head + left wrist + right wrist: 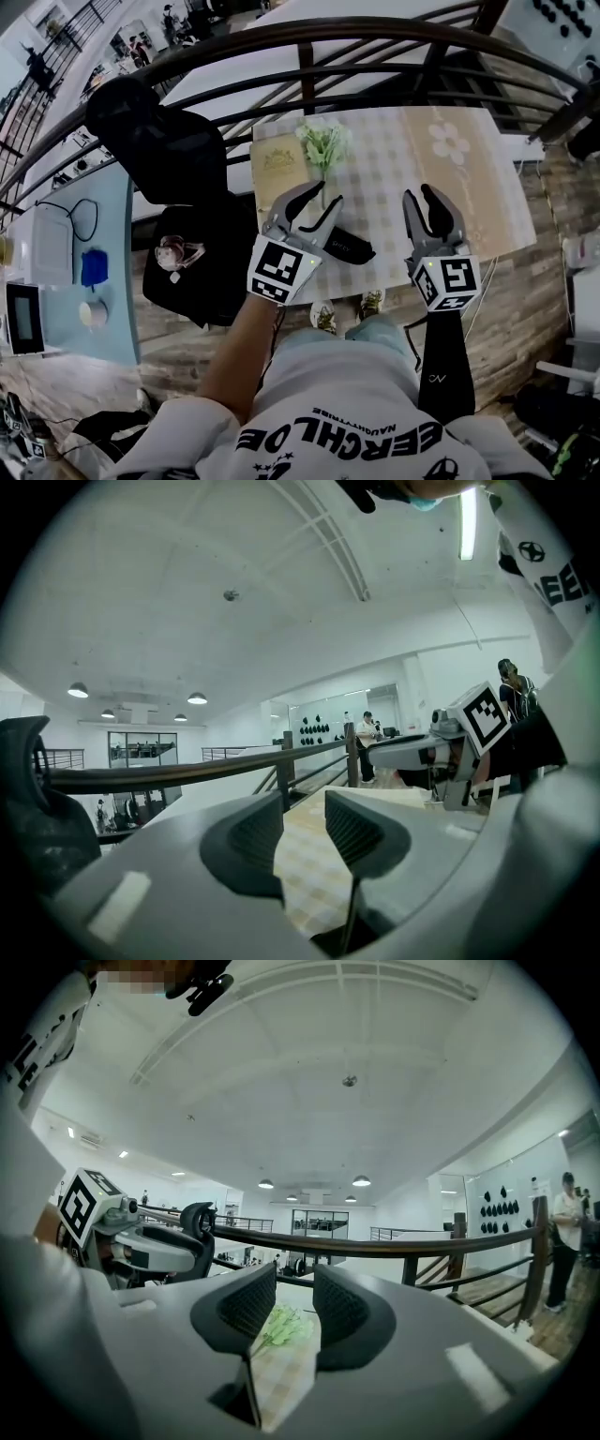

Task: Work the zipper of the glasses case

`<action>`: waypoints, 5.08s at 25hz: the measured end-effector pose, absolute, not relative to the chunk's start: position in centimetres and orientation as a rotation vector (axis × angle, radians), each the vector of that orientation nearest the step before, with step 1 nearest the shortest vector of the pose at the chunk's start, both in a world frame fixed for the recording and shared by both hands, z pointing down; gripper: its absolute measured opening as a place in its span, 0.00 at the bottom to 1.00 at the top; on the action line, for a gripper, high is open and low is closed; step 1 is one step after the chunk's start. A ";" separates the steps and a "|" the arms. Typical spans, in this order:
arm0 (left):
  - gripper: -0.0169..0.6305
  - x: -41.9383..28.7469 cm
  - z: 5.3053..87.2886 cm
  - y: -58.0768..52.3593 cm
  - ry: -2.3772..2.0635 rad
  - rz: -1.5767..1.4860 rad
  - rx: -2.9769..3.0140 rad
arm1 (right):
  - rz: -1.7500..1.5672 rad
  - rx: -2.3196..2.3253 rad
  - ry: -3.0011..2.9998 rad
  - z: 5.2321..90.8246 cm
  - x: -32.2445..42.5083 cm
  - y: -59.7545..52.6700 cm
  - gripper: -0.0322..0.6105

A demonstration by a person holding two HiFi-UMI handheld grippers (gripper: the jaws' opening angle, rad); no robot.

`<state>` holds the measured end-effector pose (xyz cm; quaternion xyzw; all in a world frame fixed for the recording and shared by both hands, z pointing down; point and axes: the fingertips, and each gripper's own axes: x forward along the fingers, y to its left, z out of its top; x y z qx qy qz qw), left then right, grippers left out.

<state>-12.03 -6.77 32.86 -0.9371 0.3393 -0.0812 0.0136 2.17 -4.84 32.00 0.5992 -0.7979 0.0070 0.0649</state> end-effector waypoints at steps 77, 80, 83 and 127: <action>0.32 -0.2 58.2 -10.7 0.739 -1.537 -2.882 | 0.388 1.041 -2.337 52.7 11.9 -18.1 0.28; 0.29 -0.2 59.0 -10.2 0.750 -1.547 -2.931 | 0.337 0.774 -2.313 55.0 10.1 -17.5 0.28; 0.29 -0.1 59.0 -10.3 0.768 -1.521 -2.967 | 0.238 0.477 -2.295 56.8 8.4 -16.2 0.28; 0.29 0.3 59.4 -10.7 0.789 -1.653 -2.961 | -0.783 -0.646 -1.700 64.0 6.8 -12.5 0.10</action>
